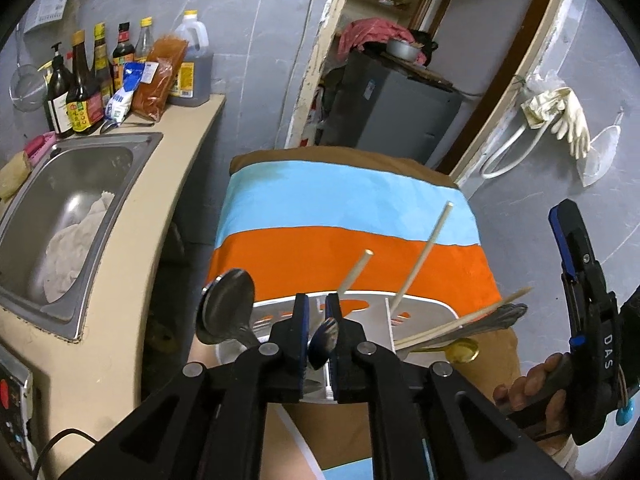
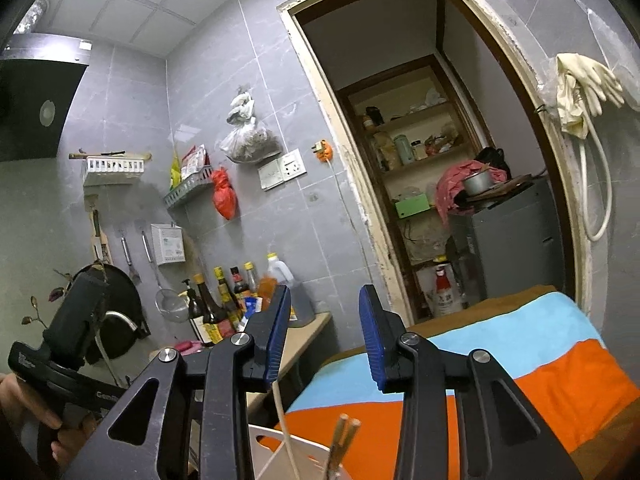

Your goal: Organize utensils

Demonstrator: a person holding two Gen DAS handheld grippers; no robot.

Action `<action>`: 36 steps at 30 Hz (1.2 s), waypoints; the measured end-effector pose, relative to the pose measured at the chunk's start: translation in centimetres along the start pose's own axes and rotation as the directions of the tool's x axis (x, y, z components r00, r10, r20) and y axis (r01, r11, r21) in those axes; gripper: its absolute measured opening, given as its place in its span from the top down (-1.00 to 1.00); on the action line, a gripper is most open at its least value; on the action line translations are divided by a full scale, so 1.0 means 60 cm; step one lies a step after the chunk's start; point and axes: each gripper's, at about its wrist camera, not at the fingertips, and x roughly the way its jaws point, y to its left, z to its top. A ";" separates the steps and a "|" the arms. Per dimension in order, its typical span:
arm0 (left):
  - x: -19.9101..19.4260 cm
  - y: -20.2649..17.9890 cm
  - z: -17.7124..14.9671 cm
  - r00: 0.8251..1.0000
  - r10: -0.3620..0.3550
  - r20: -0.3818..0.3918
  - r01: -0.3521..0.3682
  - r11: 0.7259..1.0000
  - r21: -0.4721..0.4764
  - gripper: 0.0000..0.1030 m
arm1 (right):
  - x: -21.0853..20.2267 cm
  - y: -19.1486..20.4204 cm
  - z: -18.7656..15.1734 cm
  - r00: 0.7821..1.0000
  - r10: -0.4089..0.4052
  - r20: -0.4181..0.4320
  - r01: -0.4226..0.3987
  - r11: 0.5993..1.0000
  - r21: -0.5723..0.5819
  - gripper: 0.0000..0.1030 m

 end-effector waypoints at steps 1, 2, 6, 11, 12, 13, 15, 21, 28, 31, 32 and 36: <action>-0.002 -0.001 -0.002 1.000 -0.008 0.010 0.008 1.000 0.002 0.80 | -0.003 -0.001 0.002 1.000 -0.007 -0.004 0.007 1.000 -0.005 0.37; -0.005 -0.003 -0.006 0.999 -0.021 0.024 0.021 1.000 0.003 0.79 | -0.007 -0.001 0.004 1.000 -0.014 -0.008 0.014 1.000 -0.009 0.33; -0.014 -0.008 -0.013 0.997 -0.045 0.062 0.045 0.999 0.008 0.72 | -0.028 -0.003 0.015 0.999 -0.041 -0.027 0.040 0.999 -0.028 0.30; -0.031 -0.024 -0.022 0.991 -0.067 0.115 0.065 0.998 0.023 0.59 | -0.065 -0.002 0.034 0.996 -0.083 -0.038 0.081 0.995 -0.054 0.25; -0.035 -0.028 -0.024 0.990 -0.072 0.125 0.069 0.997 0.027 0.57 | -0.069 -0.003 0.038 0.995 -0.089 -0.041 0.086 0.995 -0.055 0.19; -0.043 -0.034 -0.028 0.986 -0.086 0.146 0.082 0.996 0.034 0.49 | -0.080 -0.004 0.043 0.994 -0.098 -0.046 0.095 0.994 -0.056 0.16; -0.056 -0.044 -0.039 0.977 -0.109 0.184 0.104 0.994 0.038 0.24 | -0.091 -0.005 0.051 0.993 -0.099 -0.059 0.095 0.994 -0.056 0.13; -0.091 -0.081 -0.086 0.951 -0.132 0.278 0.124 0.991 0.044 -0.06 | -0.140 -0.020 0.069 0.988 -0.116 -0.098 0.110 0.992 -0.065 -0.12; -0.140 -0.120 -0.142 0.930 -0.101 0.353 0.091 0.995 0.046 -0.46 | -0.204 -0.040 0.081 0.982 -0.119 -0.147 0.109 0.991 -0.074 -0.46; -0.162 -0.136 -0.168 0.926 -0.086 0.367 0.074 0.996 0.046 -0.63 | -0.235 -0.044 0.086 0.979 -0.134 -0.152 0.123 0.989 -0.082 -0.95; -0.169 -0.142 -0.178 0.925 -0.080 0.373 0.067 0.997 0.049 -0.73 | -0.247 -0.046 0.087 0.979 -0.141 -0.151 0.129 0.988 -0.084 -0.96; -0.199 -0.161 -0.215 0.915 -0.037 0.401 0.021 0.999 0.044 -0.98 | -0.288 -0.051 0.088 0.972 -0.155 -0.174 0.139 0.985 -0.101 -0.97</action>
